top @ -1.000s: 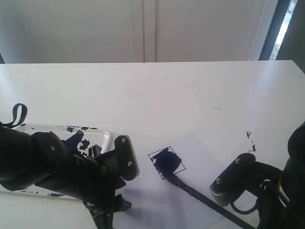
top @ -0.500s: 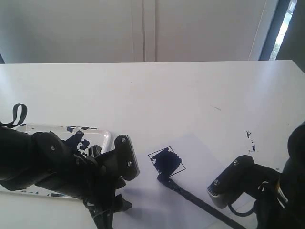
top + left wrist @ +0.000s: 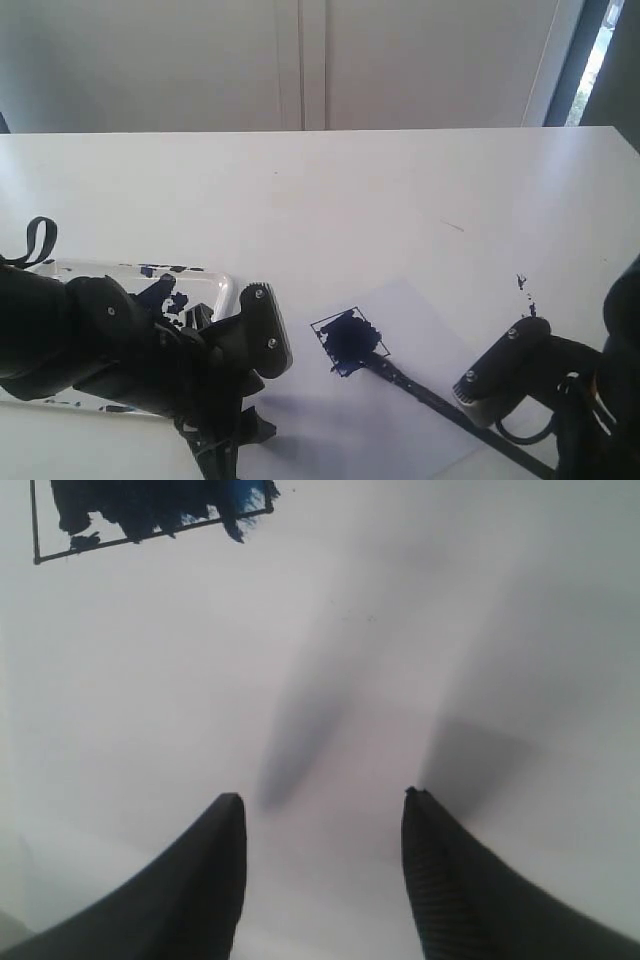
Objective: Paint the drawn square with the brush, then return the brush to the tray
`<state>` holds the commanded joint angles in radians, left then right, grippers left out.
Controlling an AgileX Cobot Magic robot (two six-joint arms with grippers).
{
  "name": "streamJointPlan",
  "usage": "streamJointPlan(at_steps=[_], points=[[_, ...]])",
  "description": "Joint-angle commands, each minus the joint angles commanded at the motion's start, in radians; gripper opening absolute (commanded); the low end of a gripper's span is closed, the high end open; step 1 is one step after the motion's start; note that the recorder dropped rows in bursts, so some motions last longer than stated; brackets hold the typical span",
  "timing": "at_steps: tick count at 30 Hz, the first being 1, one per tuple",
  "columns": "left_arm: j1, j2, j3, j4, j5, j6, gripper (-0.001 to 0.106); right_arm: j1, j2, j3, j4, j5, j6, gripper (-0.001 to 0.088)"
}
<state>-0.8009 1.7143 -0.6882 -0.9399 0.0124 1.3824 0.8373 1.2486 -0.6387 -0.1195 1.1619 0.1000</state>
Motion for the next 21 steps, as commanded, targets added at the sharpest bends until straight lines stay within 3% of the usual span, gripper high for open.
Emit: streamJointPlan(at_steps=[13,21], points=[[0.000,0.000,0.000,0.000,0.000,-0.004,0.054,0.000,0.000,0.000,-0.058,-0.005,0.038,0.0000],[0.000,0.000,0.000,0.000,0.000,-0.004,0.054,0.000,0.000,0.000,0.023,-0.060,-0.022,0.0000]])
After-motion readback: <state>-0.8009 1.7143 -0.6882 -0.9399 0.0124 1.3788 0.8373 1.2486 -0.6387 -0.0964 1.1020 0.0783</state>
